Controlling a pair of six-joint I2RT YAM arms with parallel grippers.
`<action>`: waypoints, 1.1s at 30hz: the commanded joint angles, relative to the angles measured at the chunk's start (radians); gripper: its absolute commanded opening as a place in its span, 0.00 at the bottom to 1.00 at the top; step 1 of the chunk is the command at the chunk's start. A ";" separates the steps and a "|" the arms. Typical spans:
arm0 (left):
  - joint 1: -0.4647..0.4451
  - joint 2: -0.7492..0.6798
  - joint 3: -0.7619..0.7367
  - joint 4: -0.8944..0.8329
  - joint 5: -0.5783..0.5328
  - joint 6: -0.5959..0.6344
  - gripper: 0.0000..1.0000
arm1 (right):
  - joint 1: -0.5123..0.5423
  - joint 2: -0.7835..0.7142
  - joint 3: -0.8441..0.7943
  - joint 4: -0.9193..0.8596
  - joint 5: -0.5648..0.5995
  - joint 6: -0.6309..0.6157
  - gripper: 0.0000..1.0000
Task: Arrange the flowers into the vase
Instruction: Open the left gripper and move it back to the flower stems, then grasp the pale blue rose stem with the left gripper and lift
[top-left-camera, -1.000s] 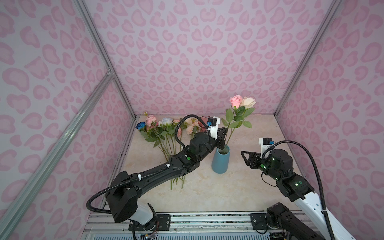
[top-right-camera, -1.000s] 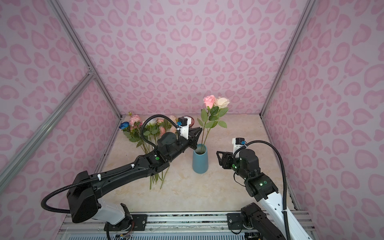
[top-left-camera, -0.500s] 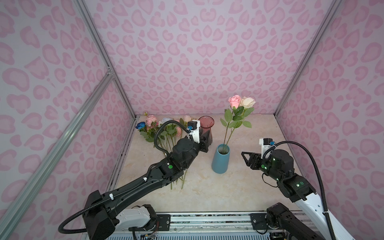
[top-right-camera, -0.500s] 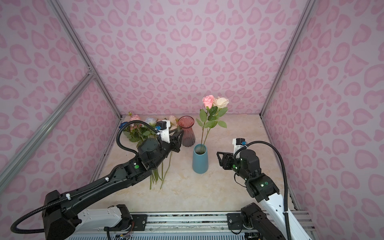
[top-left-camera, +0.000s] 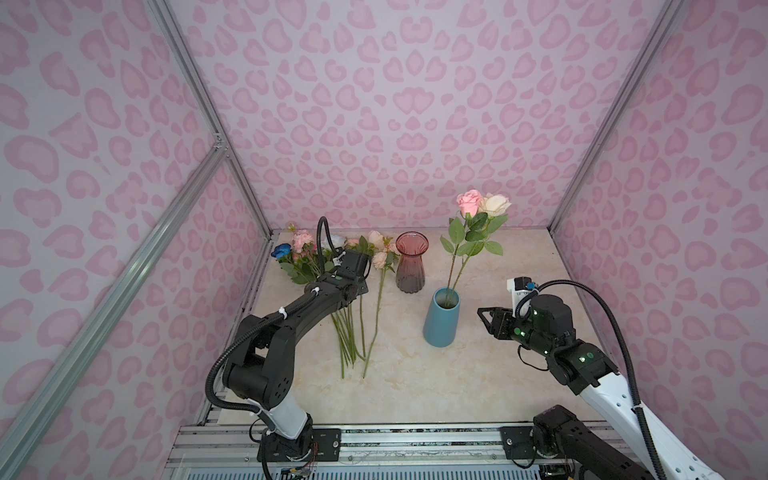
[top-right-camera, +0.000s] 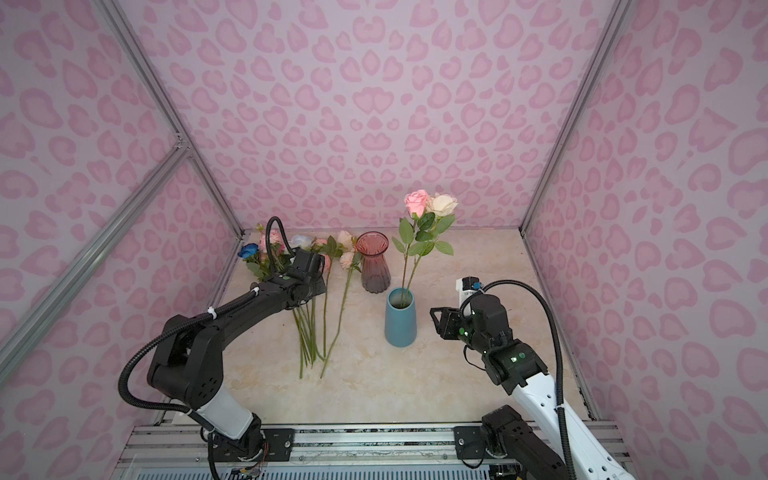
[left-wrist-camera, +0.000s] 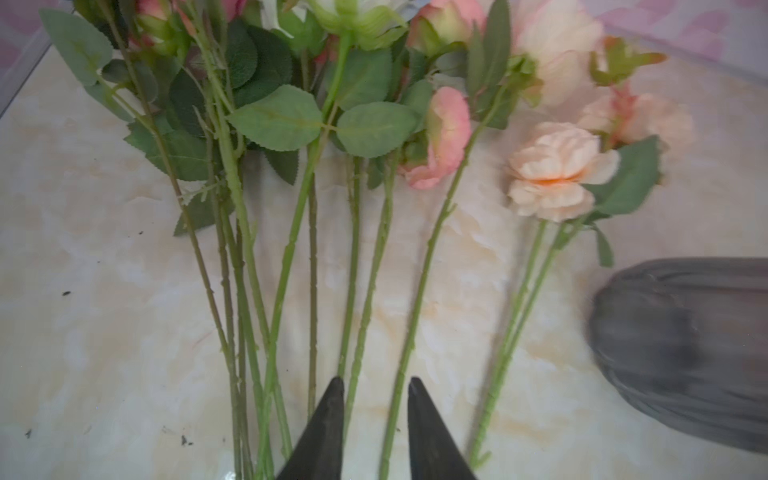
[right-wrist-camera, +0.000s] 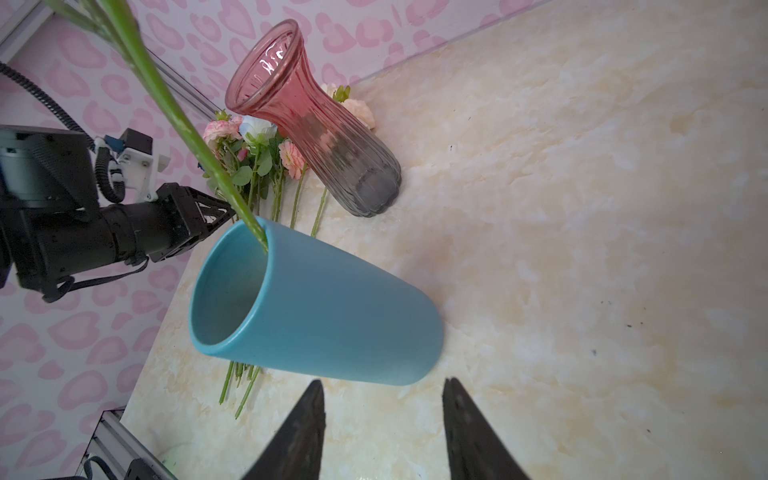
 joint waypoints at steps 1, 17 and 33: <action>0.046 0.063 0.055 -0.061 -0.062 0.016 0.30 | 0.001 -0.006 -0.008 0.018 0.005 -0.020 0.49; 0.121 0.272 0.205 -0.062 -0.073 0.110 0.27 | -0.016 -0.053 -0.061 0.005 0.030 -0.032 0.49; 0.133 0.261 0.196 -0.044 0.023 0.135 0.07 | -0.023 -0.061 -0.043 -0.006 0.025 -0.026 0.48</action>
